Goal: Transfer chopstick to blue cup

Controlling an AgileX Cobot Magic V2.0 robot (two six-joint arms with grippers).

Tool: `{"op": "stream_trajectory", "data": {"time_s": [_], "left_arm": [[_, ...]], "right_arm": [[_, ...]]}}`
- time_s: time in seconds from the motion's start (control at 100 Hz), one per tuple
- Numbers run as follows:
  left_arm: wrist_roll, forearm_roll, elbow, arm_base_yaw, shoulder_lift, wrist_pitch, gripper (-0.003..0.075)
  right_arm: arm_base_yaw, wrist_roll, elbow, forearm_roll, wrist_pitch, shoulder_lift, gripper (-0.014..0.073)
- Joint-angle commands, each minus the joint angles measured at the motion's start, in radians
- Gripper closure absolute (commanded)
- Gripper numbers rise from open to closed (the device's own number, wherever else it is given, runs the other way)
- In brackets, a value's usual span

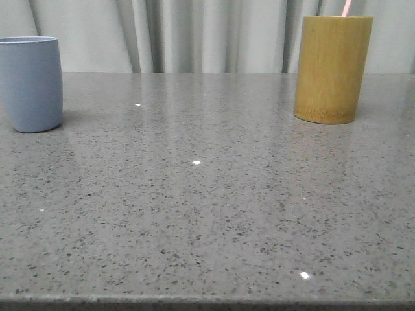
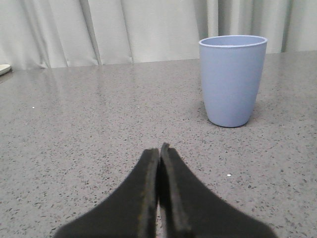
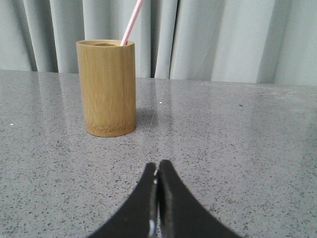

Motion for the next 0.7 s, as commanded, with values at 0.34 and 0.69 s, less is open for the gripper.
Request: {"op": "stream_trajectory", "data": {"time_s": [0.34, 0.69], "left_arm": [[-0.008, -0.002, 0.010, 0.003, -0.033, -0.086, 0.0739], [-0.008, -0.002, 0.010, 0.003, -0.033, -0.113, 0.0739]], "right_arm": [[-0.006, -0.009, -0.001, 0.001, -0.087, -0.021, 0.0662], [-0.006, -0.009, -0.001, 0.001, -0.090, -0.021, 0.0662]]}}
